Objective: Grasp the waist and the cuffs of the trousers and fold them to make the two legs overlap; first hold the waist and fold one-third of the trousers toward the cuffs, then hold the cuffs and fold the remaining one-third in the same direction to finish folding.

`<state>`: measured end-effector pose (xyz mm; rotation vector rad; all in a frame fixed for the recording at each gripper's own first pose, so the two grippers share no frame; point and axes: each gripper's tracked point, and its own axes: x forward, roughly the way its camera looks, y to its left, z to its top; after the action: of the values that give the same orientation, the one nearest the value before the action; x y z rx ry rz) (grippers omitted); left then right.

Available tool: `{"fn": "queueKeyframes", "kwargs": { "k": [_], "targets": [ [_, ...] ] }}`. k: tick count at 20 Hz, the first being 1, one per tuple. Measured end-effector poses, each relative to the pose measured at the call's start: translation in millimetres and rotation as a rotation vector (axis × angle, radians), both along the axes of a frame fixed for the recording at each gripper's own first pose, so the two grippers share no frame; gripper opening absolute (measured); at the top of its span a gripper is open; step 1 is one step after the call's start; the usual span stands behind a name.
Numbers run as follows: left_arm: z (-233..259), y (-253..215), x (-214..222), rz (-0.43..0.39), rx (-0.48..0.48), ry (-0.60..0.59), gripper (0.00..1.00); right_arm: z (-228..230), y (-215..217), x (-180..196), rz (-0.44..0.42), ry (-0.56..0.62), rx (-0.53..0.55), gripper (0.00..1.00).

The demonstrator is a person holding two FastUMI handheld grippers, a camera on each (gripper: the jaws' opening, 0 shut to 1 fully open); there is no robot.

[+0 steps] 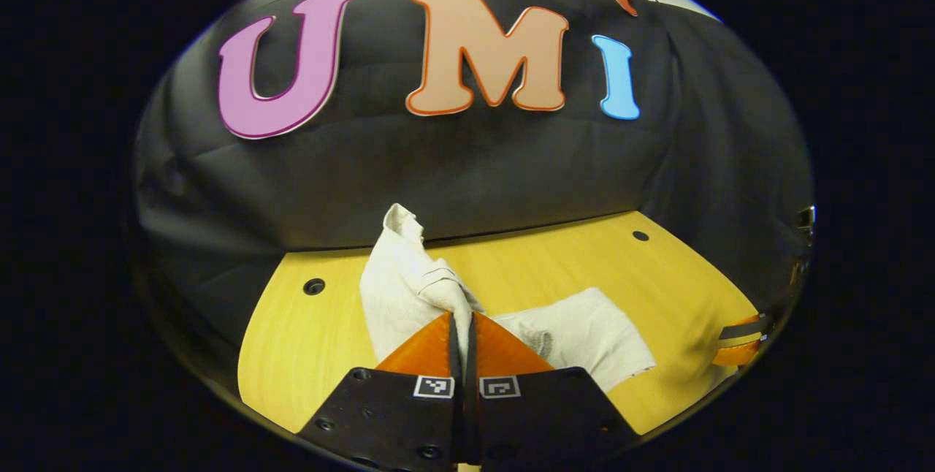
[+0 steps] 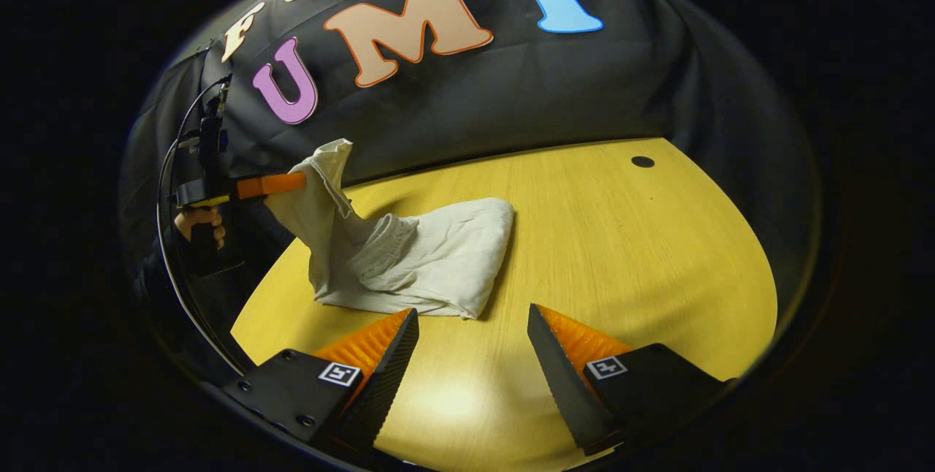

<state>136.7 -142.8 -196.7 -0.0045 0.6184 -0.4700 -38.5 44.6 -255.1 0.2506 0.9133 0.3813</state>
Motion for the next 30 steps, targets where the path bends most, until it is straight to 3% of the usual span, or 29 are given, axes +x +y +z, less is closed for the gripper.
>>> {"fn": "queueKeyframes", "kwargs": {
  "k": [9, 20, 23, 25, 29, 30],
  "targets": [
    [4, -100, -15, -0.129, -0.034, 0.016, 0.0, -1, -47, -3, -0.064, 0.007, 0.004, 0.96],
    [-77, -175, -72, -0.23, -0.021, 0.124, 0.0, -5, -65, -6, -0.064, 0.019, 0.015, 0.96],
    [-88, -181, -82, -0.22, -0.034, 0.126, 0.07, 0, -67, -4, -0.039, 0.003, 0.014, 0.97],
    [-74, -184, -86, -0.187, -0.096, 0.105, 0.2, 4, -67, -2, -0.013, -0.016, 0.007, 0.96],
    [-29, -149, -77, -0.052, -0.107, -0.017, 1.0, 18, -55, 9, 0.04, -0.085, -0.002, 0.96],
    [-14, -136, -78, -0.025, -0.111, -0.047, 0.95, 24, -49, 13, 0.05, -0.103, -0.001, 0.96]
  ]
}}
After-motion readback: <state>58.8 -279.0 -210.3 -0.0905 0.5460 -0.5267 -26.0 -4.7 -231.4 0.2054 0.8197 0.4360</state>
